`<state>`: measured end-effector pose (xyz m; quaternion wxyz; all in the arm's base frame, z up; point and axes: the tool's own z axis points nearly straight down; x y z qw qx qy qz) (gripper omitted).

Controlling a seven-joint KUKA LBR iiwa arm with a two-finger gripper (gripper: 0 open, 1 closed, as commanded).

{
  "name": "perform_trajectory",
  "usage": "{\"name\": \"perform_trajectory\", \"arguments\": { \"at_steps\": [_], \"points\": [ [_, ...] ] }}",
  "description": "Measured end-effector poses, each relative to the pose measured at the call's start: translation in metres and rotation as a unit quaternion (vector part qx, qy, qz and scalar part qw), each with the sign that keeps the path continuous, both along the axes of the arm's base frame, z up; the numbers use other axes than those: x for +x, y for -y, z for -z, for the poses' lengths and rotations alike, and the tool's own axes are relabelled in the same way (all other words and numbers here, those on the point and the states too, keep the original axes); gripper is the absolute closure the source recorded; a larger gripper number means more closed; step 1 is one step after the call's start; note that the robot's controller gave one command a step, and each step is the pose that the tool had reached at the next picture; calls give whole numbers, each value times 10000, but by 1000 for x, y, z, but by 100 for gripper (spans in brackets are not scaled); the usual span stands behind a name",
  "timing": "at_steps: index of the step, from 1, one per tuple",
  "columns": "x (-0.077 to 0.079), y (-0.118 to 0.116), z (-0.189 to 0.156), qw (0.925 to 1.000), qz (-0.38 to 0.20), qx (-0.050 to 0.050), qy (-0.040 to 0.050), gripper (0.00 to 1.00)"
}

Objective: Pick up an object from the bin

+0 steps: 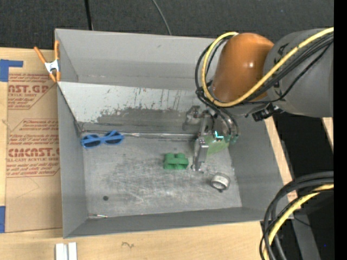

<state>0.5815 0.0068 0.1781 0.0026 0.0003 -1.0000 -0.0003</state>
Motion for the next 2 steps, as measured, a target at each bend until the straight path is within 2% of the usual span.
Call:
{"name": "perform_trajectory", "arguments": {
  "at_steps": [1, 2],
  "points": [
    [-6, -14, 110, 9980, 632, 8, 66, 0],
    [-21, 9, 78, 9886, 1505, -6, 36, 0]
  ]
}}
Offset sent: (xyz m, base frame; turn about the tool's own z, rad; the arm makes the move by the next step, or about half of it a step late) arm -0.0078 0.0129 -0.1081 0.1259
